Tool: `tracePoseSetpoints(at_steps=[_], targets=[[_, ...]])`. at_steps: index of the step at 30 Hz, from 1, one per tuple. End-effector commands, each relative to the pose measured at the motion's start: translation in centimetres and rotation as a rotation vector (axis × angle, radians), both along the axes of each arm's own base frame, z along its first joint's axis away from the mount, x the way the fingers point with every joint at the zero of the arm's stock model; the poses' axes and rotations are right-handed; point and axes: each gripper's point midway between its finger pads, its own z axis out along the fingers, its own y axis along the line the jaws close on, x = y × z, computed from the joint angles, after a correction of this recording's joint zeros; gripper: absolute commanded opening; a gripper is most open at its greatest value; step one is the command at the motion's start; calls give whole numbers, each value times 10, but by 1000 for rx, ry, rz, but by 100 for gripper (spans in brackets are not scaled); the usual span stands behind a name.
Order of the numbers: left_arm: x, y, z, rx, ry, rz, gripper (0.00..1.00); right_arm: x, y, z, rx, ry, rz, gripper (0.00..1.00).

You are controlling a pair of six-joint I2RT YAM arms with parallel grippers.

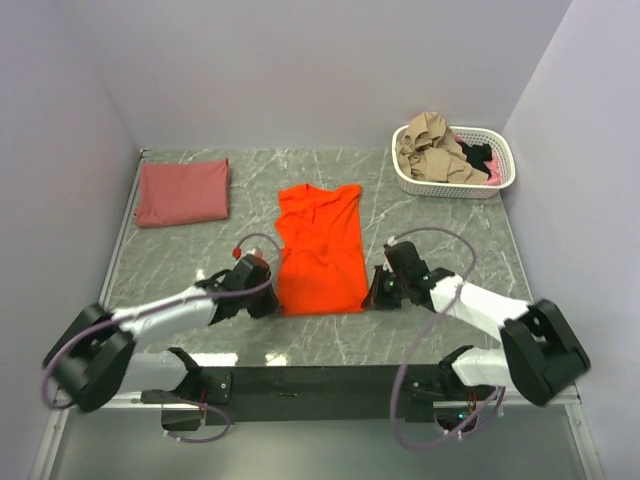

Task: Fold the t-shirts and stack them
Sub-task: Fold the tshirt

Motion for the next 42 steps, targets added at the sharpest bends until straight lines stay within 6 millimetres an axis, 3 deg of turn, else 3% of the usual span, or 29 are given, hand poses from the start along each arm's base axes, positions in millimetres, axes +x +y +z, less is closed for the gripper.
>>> tracePoseSetpoints(at_steps=[1, 2, 6, 9, 12, 14, 23, 25, 27, 28, 29, 31, 42], targets=[[-51, 13, 3, 44, 60, 8, 0, -49, 6, 11, 30, 57, 93, 0], [-60, 11, 7, 24, 78, 17, 0, -67, 15, 13, 31, 65, 154, 0], [-96, 12, 33, -53, 94, 1, 0, -108, 25, 22, 93, 138, 200, 0], [-110, 21, 40, -66, 100, -7, 1, -108, 29, 39, 110, 101, 196, 0], [-109, 28, 48, -64, 73, 14, 1, -102, 27, 54, 101, 48, 198, 0], [-104, 23, 62, -97, 39, 9, 1, -97, 23, 59, 75, 16, 191, 0], [-47, 16, 116, -16, -170, 93, 1, -37, 7, 106, -118, -168, 89, 0], [-31, 17, 133, -12, -215, 149, 0, -18, 6, 121, -137, -223, 50, 0], [-18, 15, 139, 5, -241, 169, 1, 2, 3, 132, -165, -274, 16, 0], [-5, 14, 153, -16, -275, 198, 1, 12, -5, 135, -208, -294, -14, 0], [3, 13, 153, 10, -292, 178, 1, 22, -11, 133, -233, -291, -45, 0], [27, 14, 168, -11, -340, 191, 0, 37, -9, 145, -218, -328, -70, 0], [106, 13, 181, 12, -390, 209, 1, 112, -3, 183, -112, -417, -132, 0]])
